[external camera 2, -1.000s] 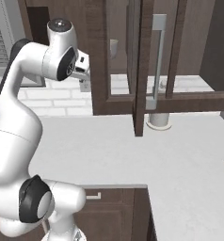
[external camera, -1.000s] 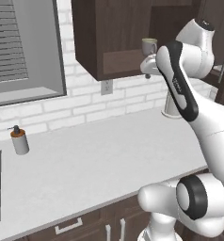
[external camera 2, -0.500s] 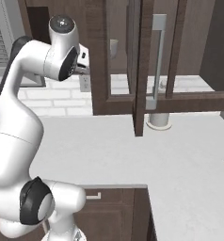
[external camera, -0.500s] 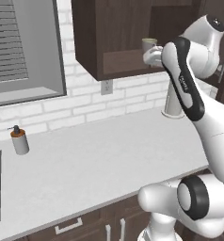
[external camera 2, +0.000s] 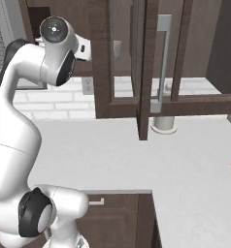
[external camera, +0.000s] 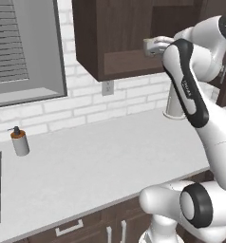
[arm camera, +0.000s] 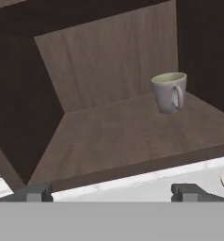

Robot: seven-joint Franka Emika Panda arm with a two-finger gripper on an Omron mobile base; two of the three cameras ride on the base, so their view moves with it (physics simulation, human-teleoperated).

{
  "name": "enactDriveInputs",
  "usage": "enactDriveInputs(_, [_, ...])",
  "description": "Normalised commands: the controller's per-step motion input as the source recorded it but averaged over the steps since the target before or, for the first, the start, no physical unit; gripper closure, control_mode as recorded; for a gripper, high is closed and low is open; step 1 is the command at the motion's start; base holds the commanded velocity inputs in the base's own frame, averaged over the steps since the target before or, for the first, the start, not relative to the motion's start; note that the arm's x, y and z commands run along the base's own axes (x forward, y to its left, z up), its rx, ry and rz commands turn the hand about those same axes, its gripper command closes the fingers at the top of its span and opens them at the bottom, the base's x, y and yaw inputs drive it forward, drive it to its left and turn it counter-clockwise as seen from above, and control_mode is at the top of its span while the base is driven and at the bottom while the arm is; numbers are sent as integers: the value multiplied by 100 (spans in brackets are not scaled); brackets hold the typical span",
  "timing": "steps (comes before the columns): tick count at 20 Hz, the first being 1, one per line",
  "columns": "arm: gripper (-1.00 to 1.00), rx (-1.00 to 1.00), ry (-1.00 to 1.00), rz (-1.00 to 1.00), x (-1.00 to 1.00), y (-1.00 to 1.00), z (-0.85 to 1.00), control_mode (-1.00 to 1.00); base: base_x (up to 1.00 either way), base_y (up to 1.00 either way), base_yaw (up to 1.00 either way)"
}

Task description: Gather all objects into one cabinet and sort the glasses and bowls to opposite sides.

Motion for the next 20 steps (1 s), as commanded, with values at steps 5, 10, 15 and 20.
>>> enactDriveInputs(5, [-100, 0, -7, -1, 23, 1, 27, -100, 0, 0, 0])
enactDriveInputs(10, [-100, -6, 0, -4, 18, 0, 17, -100, 0, 0, 0])
enactDriveInputs(15, [-100, -14, 1, -4, 13, -5, 11, -100, 0, 0, 0])
enactDriveInputs(20, [-100, -15, 0, -3, 3, -4, 6, -100, 0, 0, 0])
